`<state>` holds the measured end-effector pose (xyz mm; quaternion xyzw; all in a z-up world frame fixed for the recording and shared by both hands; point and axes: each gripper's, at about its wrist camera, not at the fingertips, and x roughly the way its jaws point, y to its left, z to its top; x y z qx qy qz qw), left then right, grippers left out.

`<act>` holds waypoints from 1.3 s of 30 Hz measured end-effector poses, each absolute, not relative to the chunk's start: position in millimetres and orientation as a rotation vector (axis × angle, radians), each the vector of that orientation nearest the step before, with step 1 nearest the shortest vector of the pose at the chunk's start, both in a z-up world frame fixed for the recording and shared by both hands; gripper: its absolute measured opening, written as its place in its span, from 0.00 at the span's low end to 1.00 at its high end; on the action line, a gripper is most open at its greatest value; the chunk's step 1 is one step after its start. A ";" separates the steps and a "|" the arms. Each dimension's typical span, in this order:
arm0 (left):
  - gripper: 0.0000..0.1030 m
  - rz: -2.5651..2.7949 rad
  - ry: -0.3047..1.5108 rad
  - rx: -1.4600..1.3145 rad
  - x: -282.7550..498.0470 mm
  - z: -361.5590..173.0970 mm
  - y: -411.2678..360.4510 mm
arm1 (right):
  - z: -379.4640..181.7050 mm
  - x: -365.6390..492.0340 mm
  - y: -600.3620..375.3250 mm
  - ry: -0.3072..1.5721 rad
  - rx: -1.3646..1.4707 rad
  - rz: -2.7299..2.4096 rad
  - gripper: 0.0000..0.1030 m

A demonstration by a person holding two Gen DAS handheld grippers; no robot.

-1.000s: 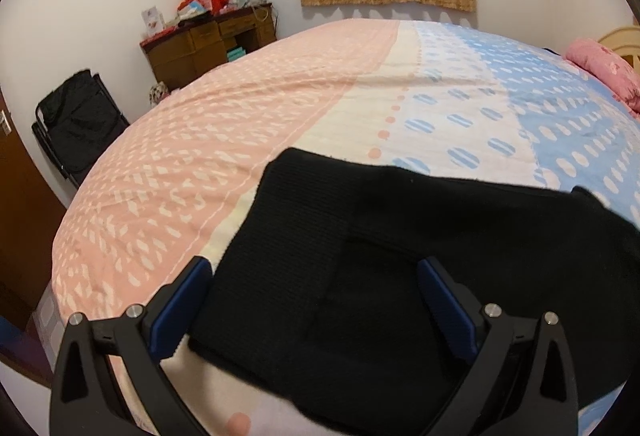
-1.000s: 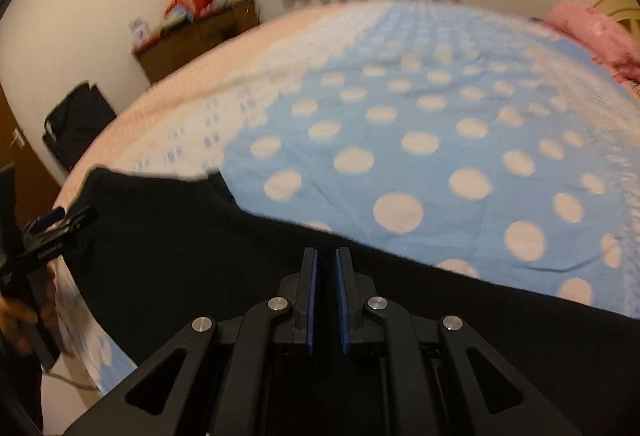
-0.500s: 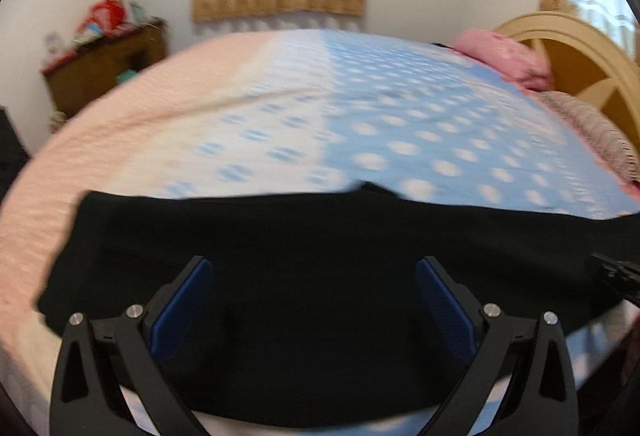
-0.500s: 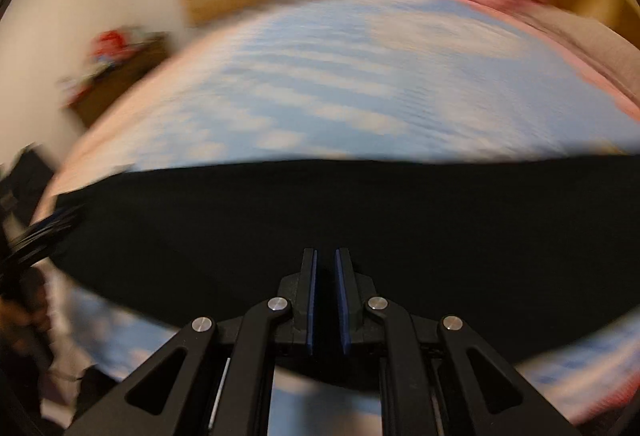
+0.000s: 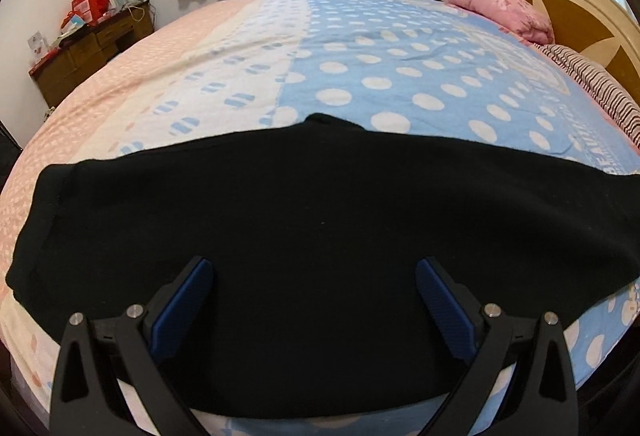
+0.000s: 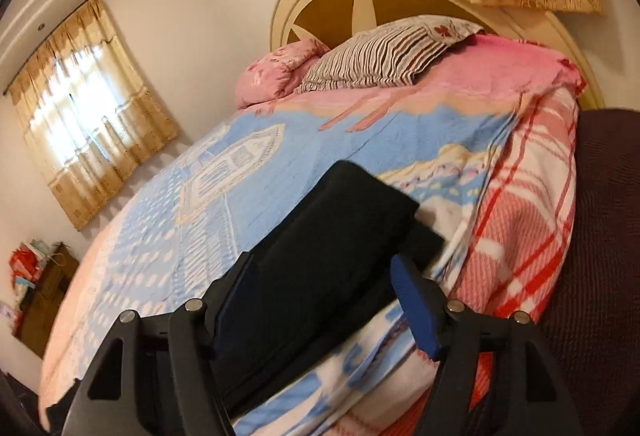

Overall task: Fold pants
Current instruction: 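Carry the pants end with the right gripper toward the headboard and lower it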

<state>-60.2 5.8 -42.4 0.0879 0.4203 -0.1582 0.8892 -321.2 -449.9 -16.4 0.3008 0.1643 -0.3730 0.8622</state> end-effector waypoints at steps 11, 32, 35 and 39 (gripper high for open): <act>1.00 -0.323 0.883 0.176 -57.3 -45.8 7.4 | -28.6 -308.4 -468.9 0.388 0.679 -0.754 0.05; 1.00 -0.334 0.832 0.164 -60.8 -29.5 8.9 | 11.4 -349.9 -458.7 0.344 0.536 -0.897 0.49; 1.00 -0.343 0.804 0.171 -62.4 -21.0 6.5 | 4.3 -331.3 -468.9 0.417 0.475 -0.896 0.49; 1.00 -0.349 0.794 0.159 -64.9 -17.2 7.3 | -13.7 -324.8 -471.2 0.494 0.486 -0.899 0.49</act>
